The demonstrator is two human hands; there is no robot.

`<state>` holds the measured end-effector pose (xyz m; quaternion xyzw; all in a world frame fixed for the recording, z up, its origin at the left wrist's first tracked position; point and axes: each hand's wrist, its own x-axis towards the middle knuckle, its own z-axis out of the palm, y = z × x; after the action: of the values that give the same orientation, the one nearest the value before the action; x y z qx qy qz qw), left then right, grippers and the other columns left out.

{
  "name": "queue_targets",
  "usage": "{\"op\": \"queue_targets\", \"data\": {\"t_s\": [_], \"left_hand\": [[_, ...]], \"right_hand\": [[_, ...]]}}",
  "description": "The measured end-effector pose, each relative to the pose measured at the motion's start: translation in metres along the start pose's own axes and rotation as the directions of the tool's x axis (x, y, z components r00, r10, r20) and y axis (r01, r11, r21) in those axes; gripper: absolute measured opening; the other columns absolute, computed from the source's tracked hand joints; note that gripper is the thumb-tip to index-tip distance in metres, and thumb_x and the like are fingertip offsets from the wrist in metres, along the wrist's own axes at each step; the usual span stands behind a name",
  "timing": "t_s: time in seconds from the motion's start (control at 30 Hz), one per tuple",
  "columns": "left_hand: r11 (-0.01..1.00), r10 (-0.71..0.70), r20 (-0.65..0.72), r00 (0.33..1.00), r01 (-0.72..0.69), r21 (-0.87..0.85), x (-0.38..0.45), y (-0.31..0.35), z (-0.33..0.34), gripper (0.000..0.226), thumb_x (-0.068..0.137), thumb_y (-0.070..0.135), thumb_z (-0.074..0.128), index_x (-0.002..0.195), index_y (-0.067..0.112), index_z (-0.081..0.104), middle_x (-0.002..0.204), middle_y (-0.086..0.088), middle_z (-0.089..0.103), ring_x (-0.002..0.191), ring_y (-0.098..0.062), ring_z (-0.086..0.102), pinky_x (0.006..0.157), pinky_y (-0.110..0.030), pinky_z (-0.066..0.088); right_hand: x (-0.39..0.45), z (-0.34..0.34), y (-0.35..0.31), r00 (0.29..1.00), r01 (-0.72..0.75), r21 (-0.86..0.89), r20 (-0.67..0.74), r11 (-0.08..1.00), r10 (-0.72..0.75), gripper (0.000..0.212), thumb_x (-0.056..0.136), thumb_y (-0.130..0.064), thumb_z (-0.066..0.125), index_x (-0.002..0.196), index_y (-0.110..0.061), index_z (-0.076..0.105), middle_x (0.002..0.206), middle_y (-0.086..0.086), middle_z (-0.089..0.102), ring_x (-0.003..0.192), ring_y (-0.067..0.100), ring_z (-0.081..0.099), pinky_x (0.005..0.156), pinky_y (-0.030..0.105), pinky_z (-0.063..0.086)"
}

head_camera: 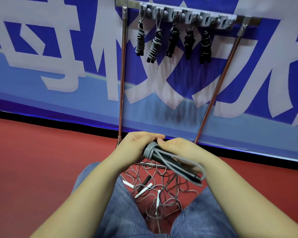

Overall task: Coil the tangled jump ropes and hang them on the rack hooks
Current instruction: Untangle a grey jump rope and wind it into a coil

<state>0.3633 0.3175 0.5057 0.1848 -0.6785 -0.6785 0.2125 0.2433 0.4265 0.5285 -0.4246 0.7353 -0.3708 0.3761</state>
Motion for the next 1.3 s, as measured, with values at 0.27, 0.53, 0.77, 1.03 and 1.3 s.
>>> {"op": "queue_targets", "data": {"t_s": [0.27,0.53,0.77,1.03,1.3], "left_hand": [[0.991,-0.042,-0.231,0.972,0.01,-0.137,0.004,0.005,0.014,0.028,0.096,0.009,0.044,0.091,0.011,0.071,0.04,0.004,0.033,0.031,-0.007,0.018,0.037,-0.012,0.014],[0.908,0.222,-0.457,0.861,-0.011,0.418,0.017,0.001,-0.003,0.032,0.093,0.024,0.048,0.066,0.017,0.064,0.056,0.009,0.061,0.055,-0.008,0.052,0.058,-0.026,0.042],[0.74,0.167,-0.369,0.914,0.131,0.659,0.017,-0.002,-0.016,0.029,0.093,0.031,0.047,0.079,0.014,0.066,0.068,-0.009,0.062,0.076,-0.031,0.056,0.065,-0.034,0.04],[0.899,0.07,-0.054,0.996,-0.039,0.436,0.006,0.018,-0.015,0.029,0.097,0.023,0.05,0.075,0.015,0.066,0.062,0.005,0.06,0.056,-0.007,0.049,0.057,-0.019,0.039],[0.989,0.099,0.003,0.995,-0.099,0.112,0.0,0.034,-0.001,0.029,0.098,0.012,0.046,0.073,0.012,0.062,0.062,-0.007,0.053,0.045,-0.01,0.038,0.041,-0.017,0.028]], "right_hand": [[0.011,0.05,0.013,0.996,-0.09,0.8,0.059,0.593,0.073,0.052,0.1,-0.041,0.026,0.056,-0.014,0.035,0.039,-0.006,0.024,0.028,0.003,0.019,0.032,0.016,0.017],[-0.006,0.07,0.005,0.981,0.047,0.409,-0.192,0.911,0.036,0.044,0.101,-0.028,0.039,0.065,-0.012,0.059,0.044,-0.003,0.03,0.031,0.005,0.023,0.036,0.017,0.02],[-0.017,0.025,-0.008,0.899,0.182,-0.459,-0.28,0.87,-0.336,0.018,0.084,-0.035,0.067,0.08,-0.018,0.072,0.059,-0.005,0.057,0.056,0.006,0.046,0.058,0.024,0.037],[-0.004,-0.008,-0.007,0.935,0.129,-0.487,-0.23,0.864,-0.27,0.032,0.077,-0.059,0.061,0.061,-0.033,0.068,0.054,-0.011,0.057,0.054,0.004,0.049,0.057,0.025,0.039],[-0.003,-0.011,-0.008,0.992,0.079,-0.032,-0.098,0.996,-0.082,0.051,0.07,-0.064,0.047,0.057,-0.017,0.061,0.05,-0.009,0.052,0.045,0.005,0.042,0.051,0.017,0.035]]}}
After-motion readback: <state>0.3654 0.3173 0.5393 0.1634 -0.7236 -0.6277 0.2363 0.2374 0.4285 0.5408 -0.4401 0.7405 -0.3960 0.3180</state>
